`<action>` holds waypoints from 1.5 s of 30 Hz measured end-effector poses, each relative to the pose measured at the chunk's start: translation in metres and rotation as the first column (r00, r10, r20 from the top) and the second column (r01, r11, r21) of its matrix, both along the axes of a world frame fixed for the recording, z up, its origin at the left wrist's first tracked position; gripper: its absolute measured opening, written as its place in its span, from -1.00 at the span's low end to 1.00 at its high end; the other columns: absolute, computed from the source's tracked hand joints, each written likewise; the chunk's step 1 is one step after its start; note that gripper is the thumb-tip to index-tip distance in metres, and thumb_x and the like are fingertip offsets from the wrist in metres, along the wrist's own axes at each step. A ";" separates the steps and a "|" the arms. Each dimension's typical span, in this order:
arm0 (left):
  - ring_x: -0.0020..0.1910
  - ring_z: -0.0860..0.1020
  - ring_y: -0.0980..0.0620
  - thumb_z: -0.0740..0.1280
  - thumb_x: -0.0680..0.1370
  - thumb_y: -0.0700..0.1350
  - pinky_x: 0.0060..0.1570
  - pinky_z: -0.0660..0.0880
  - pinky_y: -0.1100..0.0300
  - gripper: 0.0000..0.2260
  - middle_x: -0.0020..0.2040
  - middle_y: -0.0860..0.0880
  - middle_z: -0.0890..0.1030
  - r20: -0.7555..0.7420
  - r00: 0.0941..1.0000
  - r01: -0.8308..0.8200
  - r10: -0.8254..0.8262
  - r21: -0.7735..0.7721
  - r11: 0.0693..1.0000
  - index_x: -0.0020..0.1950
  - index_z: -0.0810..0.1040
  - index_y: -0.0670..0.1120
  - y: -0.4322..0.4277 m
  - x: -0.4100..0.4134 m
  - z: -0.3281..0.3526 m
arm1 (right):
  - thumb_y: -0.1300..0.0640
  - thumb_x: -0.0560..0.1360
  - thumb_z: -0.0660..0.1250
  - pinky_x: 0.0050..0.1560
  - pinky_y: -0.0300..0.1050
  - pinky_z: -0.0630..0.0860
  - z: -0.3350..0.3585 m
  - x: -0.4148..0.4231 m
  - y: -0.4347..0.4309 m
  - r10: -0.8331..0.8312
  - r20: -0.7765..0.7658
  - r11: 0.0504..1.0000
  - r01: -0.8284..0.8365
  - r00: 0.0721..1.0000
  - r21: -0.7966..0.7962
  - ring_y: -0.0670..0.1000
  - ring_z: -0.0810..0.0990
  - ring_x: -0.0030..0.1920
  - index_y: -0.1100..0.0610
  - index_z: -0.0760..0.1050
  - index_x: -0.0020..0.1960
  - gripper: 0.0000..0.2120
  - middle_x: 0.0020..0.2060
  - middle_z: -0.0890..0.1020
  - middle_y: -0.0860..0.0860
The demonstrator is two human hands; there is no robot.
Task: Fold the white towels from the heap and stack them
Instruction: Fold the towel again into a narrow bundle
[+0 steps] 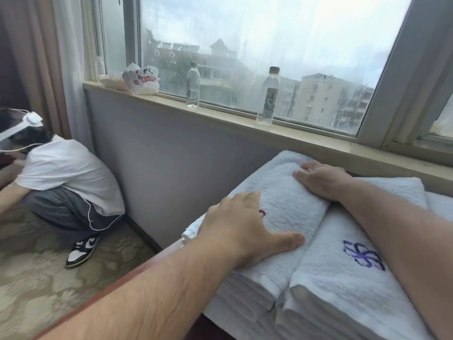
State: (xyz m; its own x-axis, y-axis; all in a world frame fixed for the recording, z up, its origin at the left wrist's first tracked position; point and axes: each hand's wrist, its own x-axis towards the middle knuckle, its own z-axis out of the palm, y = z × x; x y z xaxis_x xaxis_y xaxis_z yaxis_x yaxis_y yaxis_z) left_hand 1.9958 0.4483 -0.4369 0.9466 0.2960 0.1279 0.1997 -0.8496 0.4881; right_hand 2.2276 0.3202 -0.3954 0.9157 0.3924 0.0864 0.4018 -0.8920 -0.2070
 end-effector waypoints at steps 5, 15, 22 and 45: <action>0.51 0.20 0.08 0.25 0.28 0.60 0.44 0.16 0.07 0.02 0.55 0.18 0.23 0.003 1.000 -0.007 0.007 -0.002 1.000 0.61 0.05 0.15 -0.001 0.000 -0.003 | -0.30 0.62 0.05 0.45 0.00 0.17 -0.001 -0.001 0.000 -0.003 -0.010 1.000 0.003 1.000 0.012 0.16 0.31 0.51 -0.09 0.24 0.57 -0.42 0.52 0.37 0.09; 0.51 0.21 0.07 0.23 0.28 0.61 0.45 0.17 0.04 0.04 0.55 0.18 0.25 -0.005 1.000 0.002 -0.002 0.013 1.000 0.62 0.06 0.13 0.002 0.007 -0.003 | -0.19 0.68 0.04 0.52 -0.01 0.02 -0.006 0.005 0.000 0.028 -0.079 0.992 -0.018 0.996 0.123 0.14 0.20 0.57 -0.02 0.17 0.60 -0.46 0.58 0.26 0.09; 0.49 0.24 0.06 0.20 0.26 0.63 0.42 0.20 0.02 0.04 0.53 0.19 0.29 0.005 1.000 -0.003 0.003 0.022 1.000 0.61 0.08 0.13 0.003 0.015 -0.006 | -0.23 0.65 0.07 0.54 0.14 0.10 -0.005 0.019 0.003 -0.016 -0.123 0.991 0.033 0.992 0.132 0.19 0.29 0.50 -0.05 0.18 0.57 -0.45 0.51 0.35 0.13; 0.47 0.29 0.10 0.15 0.36 0.59 0.49 0.11 -0.05 -0.12 0.44 0.19 0.39 0.022 0.998 -0.052 0.051 0.030 0.998 0.56 0.21 0.14 -0.005 -0.004 -0.006 | -0.04 0.64 0.22 0.35 -0.13 0.28 -0.011 -0.093 -0.045 0.167 -0.029 0.965 -0.157 0.986 0.208 0.06 0.44 0.42 0.10 0.48 0.43 -0.58 0.46 0.47 0.04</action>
State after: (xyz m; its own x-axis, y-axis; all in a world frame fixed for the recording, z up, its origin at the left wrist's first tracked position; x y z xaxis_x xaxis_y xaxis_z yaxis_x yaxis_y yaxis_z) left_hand 1.9921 0.4437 -0.4432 0.9272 0.3399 0.1575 0.2334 -0.8531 0.4667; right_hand 2.1349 0.2752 -0.4067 0.8463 0.5140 0.1396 0.5231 -0.7526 -0.3999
